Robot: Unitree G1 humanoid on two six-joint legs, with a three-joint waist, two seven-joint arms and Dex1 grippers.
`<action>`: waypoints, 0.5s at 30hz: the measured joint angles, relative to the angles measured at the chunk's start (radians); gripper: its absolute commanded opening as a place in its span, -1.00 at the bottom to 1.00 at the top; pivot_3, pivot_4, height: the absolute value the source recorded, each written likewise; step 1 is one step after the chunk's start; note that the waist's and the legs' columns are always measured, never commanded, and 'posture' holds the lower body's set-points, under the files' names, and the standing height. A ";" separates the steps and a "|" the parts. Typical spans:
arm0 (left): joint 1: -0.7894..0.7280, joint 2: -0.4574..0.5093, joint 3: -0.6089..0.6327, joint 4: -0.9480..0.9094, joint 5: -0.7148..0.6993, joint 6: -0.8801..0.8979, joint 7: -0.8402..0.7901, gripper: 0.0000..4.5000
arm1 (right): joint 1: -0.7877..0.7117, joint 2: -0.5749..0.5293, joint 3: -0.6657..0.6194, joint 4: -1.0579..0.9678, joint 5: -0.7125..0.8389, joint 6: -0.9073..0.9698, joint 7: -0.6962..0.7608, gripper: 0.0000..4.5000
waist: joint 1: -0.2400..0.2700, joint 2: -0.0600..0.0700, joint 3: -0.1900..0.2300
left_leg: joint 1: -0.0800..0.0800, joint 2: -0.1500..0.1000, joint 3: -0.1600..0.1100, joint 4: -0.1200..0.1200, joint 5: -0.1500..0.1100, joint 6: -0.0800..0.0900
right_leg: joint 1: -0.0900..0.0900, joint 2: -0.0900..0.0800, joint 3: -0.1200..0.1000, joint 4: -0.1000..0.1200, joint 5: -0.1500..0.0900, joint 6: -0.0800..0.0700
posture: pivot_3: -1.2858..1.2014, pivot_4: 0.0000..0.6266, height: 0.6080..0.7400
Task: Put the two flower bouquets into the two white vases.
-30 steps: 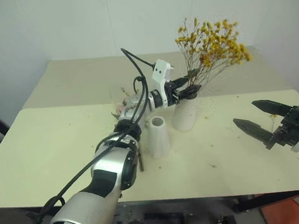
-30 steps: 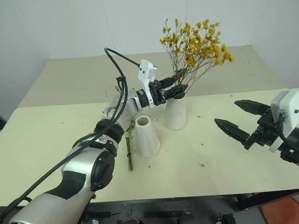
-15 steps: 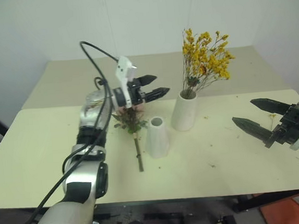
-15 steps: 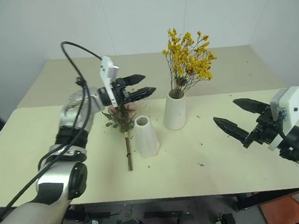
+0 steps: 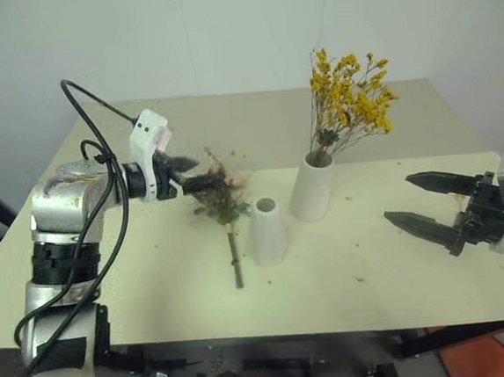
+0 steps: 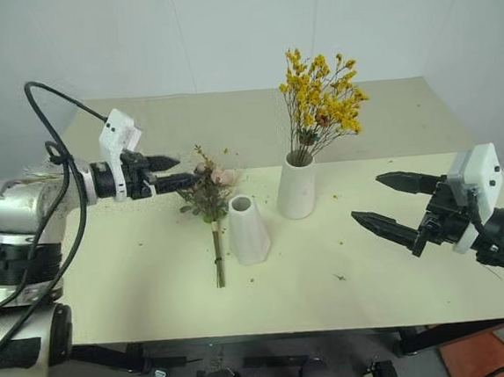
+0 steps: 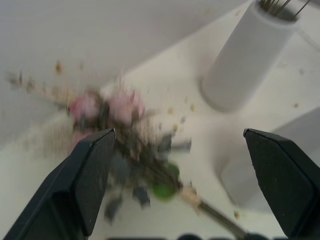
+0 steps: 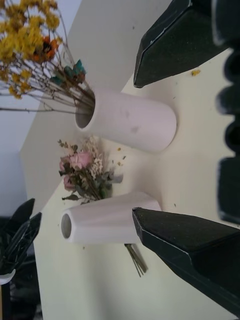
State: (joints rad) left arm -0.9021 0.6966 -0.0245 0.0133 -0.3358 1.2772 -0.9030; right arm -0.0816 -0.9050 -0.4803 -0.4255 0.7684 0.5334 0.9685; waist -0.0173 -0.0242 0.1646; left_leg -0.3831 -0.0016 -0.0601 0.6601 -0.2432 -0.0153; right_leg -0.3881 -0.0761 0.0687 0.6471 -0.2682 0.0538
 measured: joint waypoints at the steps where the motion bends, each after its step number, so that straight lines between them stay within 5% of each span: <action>1: -0.001 0.000 -0.013 -0.006 -0.003 0.046 0.015 0.99 | -0.011 -0.003 0.004 0.004 0.000 0.000 0.007 1.00 | 0.001 0.000 0.000 | 0.000 0.000 0.000 0.000 0.000 0.000 | 0.000 0.000 0.000 0.000 0.000 0.000 | 0.03 -0.52 1.00; 7: -0.045 -0.059 -0.092 0.003 -0.006 0.295 0.159 0.99 | -0.052 -0.012 0.037 0.034 -0.001 0.000 0.033 1.00 | 0.003 0.000 0.000 | -0.001 0.000 0.000 0.000 0.000 0.000 | 0.000 0.000 0.000 0.000 0.000 0.000 | 0.03 -0.52 1.00; 15: -0.085 -0.134 -0.115 0.157 -0.035 0.332 0.297 0.99 | -0.072 -0.056 0.038 0.044 0.000 0.000 0.073 1.00 | -0.003 0.000 0.000 | 0.000 0.000 0.000 0.000 0.000 0.000 | -0.001 0.000 0.000 0.000 0.000 0.000 | 0.03 -0.52 1.00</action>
State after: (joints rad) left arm -0.9866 0.5623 -0.1399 0.1705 -0.3704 1.6094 -0.6062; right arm -0.1532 -0.9614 -0.4419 -0.3819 0.7680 0.5333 1.0416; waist -0.0200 -0.0245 0.1648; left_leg -0.3835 -0.0018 -0.0601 0.6601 -0.2432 -0.0153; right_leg -0.3886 -0.0763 0.0689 0.6470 -0.2682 0.0538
